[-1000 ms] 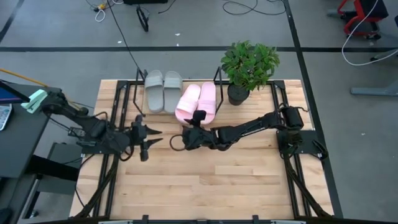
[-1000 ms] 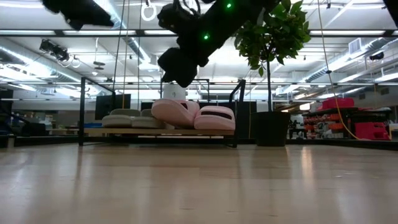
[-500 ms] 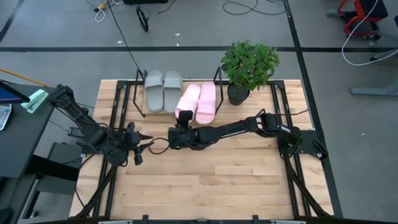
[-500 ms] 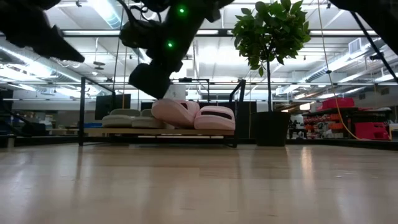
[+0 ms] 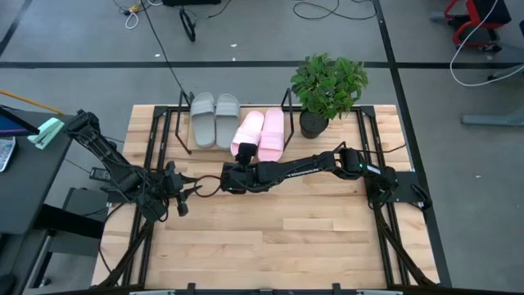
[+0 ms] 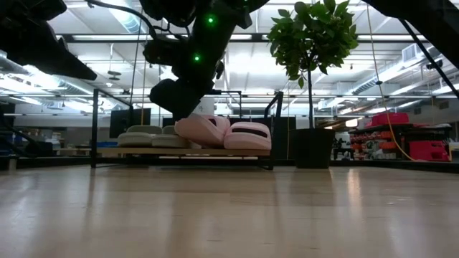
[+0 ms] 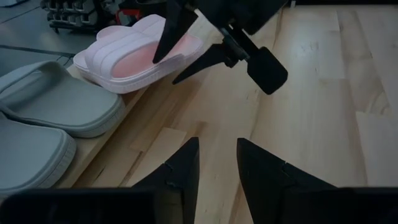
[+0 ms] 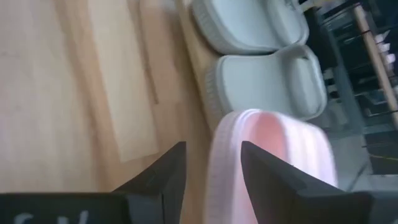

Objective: Pick and place slides into the shelf
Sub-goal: Put the pink slipper on the shelf

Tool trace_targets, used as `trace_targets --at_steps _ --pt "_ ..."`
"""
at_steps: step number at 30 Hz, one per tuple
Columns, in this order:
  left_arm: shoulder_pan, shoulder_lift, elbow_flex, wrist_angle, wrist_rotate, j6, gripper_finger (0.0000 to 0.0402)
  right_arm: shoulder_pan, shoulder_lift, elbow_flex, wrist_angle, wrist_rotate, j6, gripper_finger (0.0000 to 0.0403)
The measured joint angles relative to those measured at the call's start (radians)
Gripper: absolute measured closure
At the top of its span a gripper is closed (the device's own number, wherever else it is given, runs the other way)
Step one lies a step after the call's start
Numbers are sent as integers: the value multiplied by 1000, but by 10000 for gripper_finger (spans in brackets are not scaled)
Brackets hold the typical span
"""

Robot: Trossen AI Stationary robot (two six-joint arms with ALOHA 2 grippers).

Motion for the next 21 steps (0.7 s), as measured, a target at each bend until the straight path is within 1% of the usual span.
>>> trace_targets --at_steps 8,12,16,18,21 --pt "0 0 1 1 1 2 289 -18 0 0 -37 -14 11 245" --pt "0 0 1 1 1 3 287 -35 0 0 -58 -47 30 245" --pt "0 0 1 1 1 4 292 -49 -1 0 -58 -52 29 246" --pt "0 0 1 1 2 4 294 -56 -2 0 -64 -76 29 252" --pt "0 0 1 1 7 3 296 -70 -2 0 -84 -109 31 277"
